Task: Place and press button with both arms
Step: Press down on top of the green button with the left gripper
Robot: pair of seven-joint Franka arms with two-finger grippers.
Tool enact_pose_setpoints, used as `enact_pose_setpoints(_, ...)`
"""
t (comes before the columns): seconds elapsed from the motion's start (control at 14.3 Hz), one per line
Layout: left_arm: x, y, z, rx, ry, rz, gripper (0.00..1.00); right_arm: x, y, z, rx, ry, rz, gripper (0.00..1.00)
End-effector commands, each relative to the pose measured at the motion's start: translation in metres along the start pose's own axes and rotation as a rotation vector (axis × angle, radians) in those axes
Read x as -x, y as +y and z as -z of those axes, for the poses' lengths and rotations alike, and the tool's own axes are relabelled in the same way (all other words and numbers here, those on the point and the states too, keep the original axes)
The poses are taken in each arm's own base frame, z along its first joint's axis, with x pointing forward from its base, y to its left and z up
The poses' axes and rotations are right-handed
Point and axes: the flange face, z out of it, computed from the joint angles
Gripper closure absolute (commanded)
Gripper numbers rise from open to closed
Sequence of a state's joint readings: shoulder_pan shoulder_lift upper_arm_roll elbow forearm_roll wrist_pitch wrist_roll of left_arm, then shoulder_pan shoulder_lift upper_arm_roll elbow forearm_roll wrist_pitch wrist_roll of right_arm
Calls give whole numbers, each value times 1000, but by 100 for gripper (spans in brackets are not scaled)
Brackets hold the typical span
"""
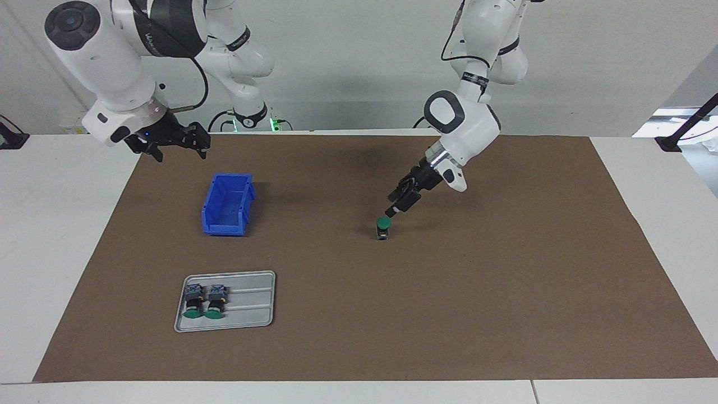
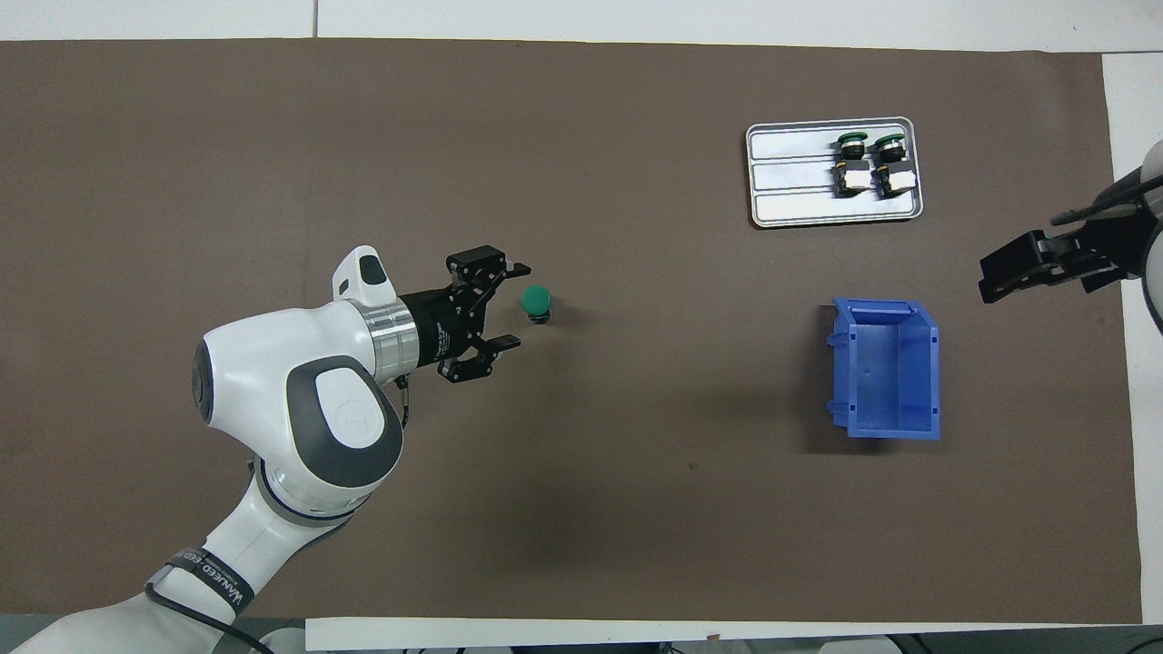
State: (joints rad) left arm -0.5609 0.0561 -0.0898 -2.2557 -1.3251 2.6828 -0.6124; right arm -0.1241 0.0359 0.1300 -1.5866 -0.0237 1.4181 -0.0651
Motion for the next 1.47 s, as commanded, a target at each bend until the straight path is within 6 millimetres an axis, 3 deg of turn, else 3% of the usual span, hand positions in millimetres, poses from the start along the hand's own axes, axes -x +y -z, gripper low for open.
enact_pose_setpoints(0.0,1,2,10,3,16,-15,0,5,2,0,-8,11,15,1)
enact_pose_setpoints(0.21,8,12,7,-130,69,-271,0,5,3,-1,-8,10,13,0)
enact_pose_setpoints(0.35,12,41,15,-243,46,-320,0,5,2,0,-8,11,15,0)
enact_pose_setpoints(0.49,24,72,16,-375,172,-397,0,5,2,0,-8,11,15,0)
enact_pose_setpoints(0.63,33,81,12,-450,236,-475,2,5,3,0,-8,11,13,1)
enact_pose_setpoints(0.7,38,87,13,-463,237,-489,14,5,3,-1,-8,10,13,0)
enact_pose_setpoints(0.84,35,98,-12,-576,269,-562,40,5,3,-1,-8,10,13,0)
enact_pose_setpoints(0.91,36,99,-23,-596,290,-594,49,5,3,-1,-8,10,13,0)
enact_pose_setpoints(1.05,36,97,-30,-598,296,-607,75,5,3,-1,-8,10,13,0)
enact_pose_setpoints(1.19,47,92,-44,-610,284,-631,88,5,3,-1,-8,10,13,0)
enact_pose_setpoints(1.4,55,89,-49,-608,279,-645,93,5,3,-1,-8,10,12,0)
